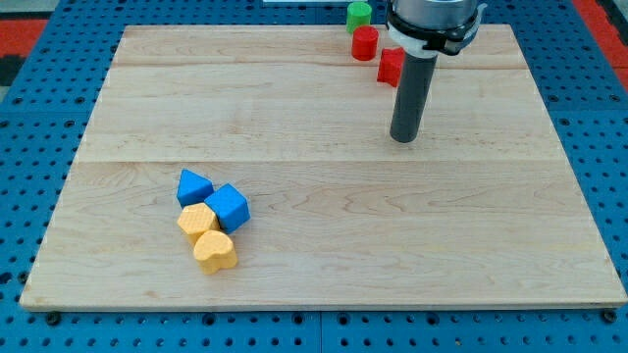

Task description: Push the red star to the top of the blue cube

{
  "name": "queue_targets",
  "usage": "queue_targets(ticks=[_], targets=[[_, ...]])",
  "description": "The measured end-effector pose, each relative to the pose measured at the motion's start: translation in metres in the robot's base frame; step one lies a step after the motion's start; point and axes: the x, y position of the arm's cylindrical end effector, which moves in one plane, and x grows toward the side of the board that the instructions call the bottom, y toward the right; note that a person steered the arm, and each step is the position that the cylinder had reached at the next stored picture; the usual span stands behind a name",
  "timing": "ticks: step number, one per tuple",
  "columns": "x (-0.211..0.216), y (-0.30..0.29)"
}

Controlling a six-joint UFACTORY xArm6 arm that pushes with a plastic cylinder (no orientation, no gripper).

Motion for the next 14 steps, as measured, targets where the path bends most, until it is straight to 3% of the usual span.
queue_targets(ticks=[3,4,6,7,8,9,10,12,14], targets=[[-0.002,-0.001],[-0.055,0.015],[-0.080,0.023],[-0.084,0.059],[-0.121,0.049],[-0.116,0.014],[-0.105,-0.090],[-0.071,-0.058],[-0.075,-0.058]])
